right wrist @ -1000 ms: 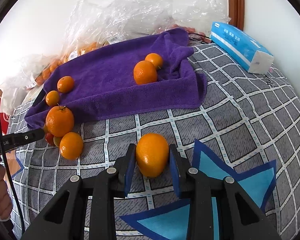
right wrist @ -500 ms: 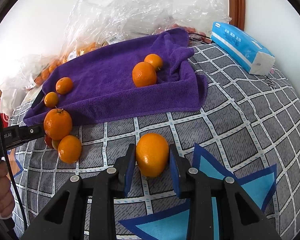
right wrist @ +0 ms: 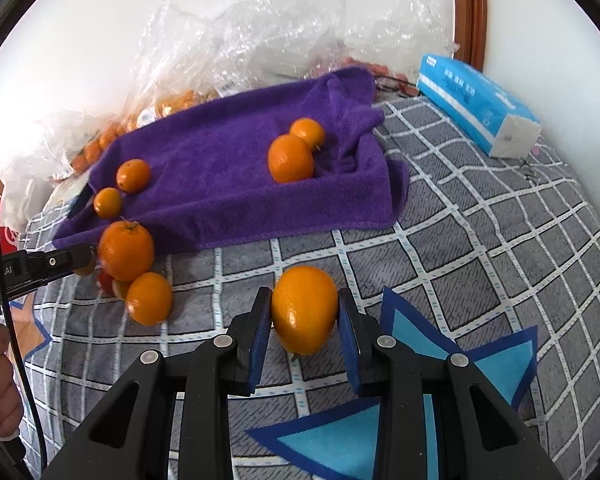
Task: Organize fruits
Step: 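Lift the orange with the right gripper while the left gripper grasps a yellow-brown fruit, then carry the orange and the yellow-brown fruit over the purple towel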
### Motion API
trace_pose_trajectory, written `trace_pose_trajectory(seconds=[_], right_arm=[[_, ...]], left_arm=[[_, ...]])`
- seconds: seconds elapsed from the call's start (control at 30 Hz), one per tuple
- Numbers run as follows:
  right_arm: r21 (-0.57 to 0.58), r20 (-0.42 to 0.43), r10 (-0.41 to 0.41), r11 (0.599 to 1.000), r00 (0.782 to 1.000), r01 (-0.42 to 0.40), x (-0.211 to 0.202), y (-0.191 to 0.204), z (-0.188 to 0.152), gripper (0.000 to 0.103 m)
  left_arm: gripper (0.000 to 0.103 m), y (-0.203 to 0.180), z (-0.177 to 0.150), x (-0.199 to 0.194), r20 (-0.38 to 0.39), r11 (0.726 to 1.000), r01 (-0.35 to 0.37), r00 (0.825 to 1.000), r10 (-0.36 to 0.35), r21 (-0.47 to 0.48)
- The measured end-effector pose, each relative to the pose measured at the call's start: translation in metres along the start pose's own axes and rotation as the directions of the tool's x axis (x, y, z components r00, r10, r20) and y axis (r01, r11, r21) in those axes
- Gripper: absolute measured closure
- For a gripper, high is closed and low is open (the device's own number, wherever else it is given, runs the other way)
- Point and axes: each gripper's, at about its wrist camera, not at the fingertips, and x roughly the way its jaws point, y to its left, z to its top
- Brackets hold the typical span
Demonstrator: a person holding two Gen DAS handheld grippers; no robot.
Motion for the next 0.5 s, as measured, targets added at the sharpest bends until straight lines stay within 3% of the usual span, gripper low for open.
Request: trace_pose_trajectory(seconds=[0.5], right_arm=[[-0.041,0.140,0.020,0.999,0.990,-0.014,-0.083,0.025,0.004,0.071]], left_arm=[[0.076,-0.006,-0.023,-0.092,0.142,1.000,-0.003,0.990,0.002,0.007]])
